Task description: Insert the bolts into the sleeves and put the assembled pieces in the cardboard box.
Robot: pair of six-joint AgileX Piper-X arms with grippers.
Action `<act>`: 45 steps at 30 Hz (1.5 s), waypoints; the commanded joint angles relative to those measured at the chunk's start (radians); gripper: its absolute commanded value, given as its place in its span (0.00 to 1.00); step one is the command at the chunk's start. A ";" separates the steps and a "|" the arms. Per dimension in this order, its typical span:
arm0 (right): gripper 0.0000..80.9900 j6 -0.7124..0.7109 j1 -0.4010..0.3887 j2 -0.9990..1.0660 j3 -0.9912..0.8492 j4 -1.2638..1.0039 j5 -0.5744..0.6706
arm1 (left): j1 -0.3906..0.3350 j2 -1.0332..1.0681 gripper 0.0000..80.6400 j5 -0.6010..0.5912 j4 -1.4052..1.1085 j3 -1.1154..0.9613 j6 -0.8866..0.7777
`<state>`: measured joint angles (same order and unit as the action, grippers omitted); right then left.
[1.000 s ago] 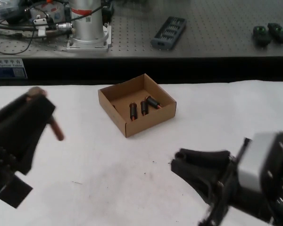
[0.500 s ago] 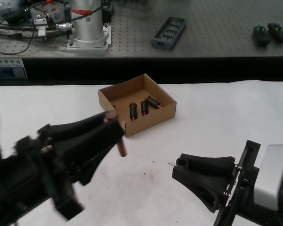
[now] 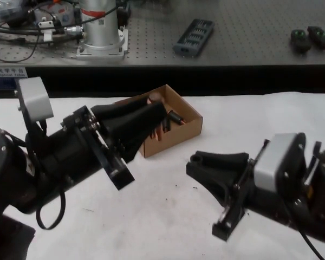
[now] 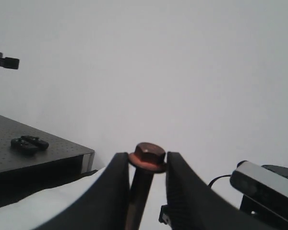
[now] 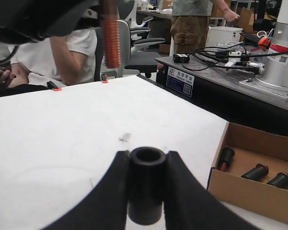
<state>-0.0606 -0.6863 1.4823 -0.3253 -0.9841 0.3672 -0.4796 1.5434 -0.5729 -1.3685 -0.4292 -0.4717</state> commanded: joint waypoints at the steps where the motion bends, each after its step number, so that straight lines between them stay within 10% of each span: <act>1: 0.07 0.000 0.035 0.060 -0.050 -0.034 0.057 | 0.014 0.036 0.01 -0.008 0.004 -0.018 0.029; 45: 0.07 0.080 0.058 0.177 -0.124 -0.116 0.305 | -0.039 0.143 0.01 -0.173 -0.057 -0.090 -0.052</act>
<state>0.0070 -0.6367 1.6589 -0.4400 -1.0657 0.6484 -0.5159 1.6861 -0.7553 -1.4327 -0.5052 -0.5431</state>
